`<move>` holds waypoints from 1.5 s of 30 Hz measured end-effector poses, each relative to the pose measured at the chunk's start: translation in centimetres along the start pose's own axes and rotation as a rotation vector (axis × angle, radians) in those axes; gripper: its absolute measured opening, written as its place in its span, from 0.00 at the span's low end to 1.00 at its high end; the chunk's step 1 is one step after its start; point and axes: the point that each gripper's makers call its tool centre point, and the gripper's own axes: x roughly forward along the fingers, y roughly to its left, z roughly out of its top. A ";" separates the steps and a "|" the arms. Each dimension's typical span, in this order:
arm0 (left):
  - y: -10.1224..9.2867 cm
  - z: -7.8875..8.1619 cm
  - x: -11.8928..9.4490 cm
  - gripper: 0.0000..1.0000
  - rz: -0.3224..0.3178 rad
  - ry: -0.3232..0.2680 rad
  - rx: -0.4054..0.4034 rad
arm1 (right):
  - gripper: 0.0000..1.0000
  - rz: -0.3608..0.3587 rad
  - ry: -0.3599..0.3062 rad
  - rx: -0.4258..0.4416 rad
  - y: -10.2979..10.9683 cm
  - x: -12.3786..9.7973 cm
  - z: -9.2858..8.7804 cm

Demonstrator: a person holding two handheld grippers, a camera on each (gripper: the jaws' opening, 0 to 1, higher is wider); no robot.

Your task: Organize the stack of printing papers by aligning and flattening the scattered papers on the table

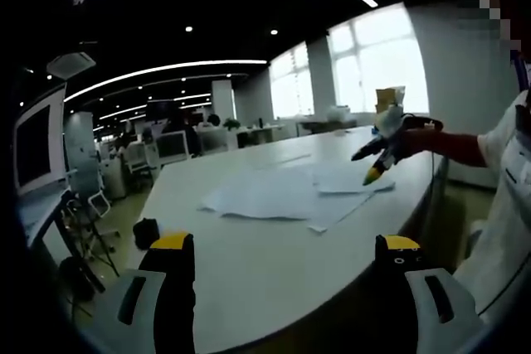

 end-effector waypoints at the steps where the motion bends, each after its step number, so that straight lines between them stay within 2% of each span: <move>1: 0.0 0.0 0.0 0.92 0.001 0.000 0.000 | 0.85 0.000 0.000 0.000 0.0 0.0 0.0; 17: 0.7 0.3 -0.2 0.92 0.012 -0.013 0.003 | 0.85 0.008 0.015 -0.003 0.1 0.6 -0.2; 31: 1.9 -0.6 -0.7 0.92 0.022 -0.018 -0.015 | 0.85 0.009 0.032 -0.011 0.5 1.3 0.1; 36: 2.5 -1.3 -0.8 0.92 0.036 -0.006 -0.028 | 0.85 0.004 0.025 -0.020 0.3 0.9 0.5; 45: 1.9 -0.9 -0.9 0.92 0.032 -0.024 -0.029 | 0.85 0.002 0.022 -0.016 0.4 0.8 0.4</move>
